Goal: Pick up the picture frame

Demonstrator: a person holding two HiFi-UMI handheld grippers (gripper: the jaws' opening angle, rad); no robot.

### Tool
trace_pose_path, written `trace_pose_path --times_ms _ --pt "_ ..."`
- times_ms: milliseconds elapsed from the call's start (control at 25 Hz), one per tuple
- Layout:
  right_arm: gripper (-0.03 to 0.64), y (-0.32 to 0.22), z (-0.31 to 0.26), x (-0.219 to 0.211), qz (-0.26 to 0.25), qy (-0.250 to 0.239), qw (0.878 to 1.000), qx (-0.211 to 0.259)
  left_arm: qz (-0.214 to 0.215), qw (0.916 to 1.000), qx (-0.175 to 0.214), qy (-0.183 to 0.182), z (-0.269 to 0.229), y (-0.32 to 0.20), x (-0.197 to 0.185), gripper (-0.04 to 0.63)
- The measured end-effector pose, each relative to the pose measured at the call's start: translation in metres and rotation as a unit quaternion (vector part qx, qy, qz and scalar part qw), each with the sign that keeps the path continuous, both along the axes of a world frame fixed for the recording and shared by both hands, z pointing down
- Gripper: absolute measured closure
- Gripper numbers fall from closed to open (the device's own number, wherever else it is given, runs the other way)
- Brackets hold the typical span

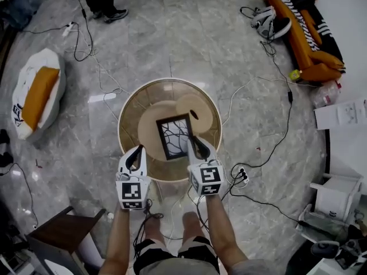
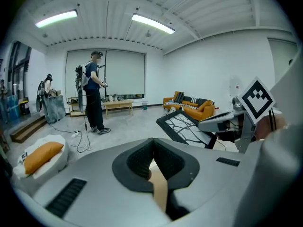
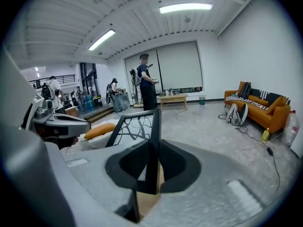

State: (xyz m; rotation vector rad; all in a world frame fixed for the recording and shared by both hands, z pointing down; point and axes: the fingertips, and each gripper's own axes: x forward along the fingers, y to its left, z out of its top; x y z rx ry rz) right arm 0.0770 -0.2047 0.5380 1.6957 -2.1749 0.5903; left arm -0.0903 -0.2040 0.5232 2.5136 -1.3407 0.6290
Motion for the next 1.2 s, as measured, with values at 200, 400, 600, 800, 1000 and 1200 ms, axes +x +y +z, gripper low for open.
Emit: trace_pose_path --times_ms 200,400,600,800,1000,1200 --pt "0.554 0.007 -0.087 0.007 0.012 -0.006 0.999 0.033 0.010 0.9995 0.030 0.004 -0.084 0.004 0.003 0.577" --pt "0.554 0.028 -0.166 0.002 0.011 0.003 0.998 0.067 0.015 0.9980 0.059 0.017 -0.162 0.021 0.002 0.577" --pt "0.554 0.071 -0.230 0.017 0.013 0.008 0.994 0.107 0.024 0.9952 0.094 0.017 -0.222 0.060 0.019 0.577" --pt "0.554 0.090 -0.269 0.018 0.012 0.012 0.992 0.128 0.024 0.9938 0.106 0.022 -0.258 0.074 0.014 0.577" --pt "0.554 0.105 -0.296 0.018 0.029 0.017 0.990 0.138 0.022 0.9936 0.109 0.022 -0.280 0.080 -0.007 0.577" --pt "0.554 0.129 -0.304 0.024 0.050 0.018 0.989 0.141 0.019 0.9938 0.108 0.019 -0.282 0.092 -0.022 0.577"
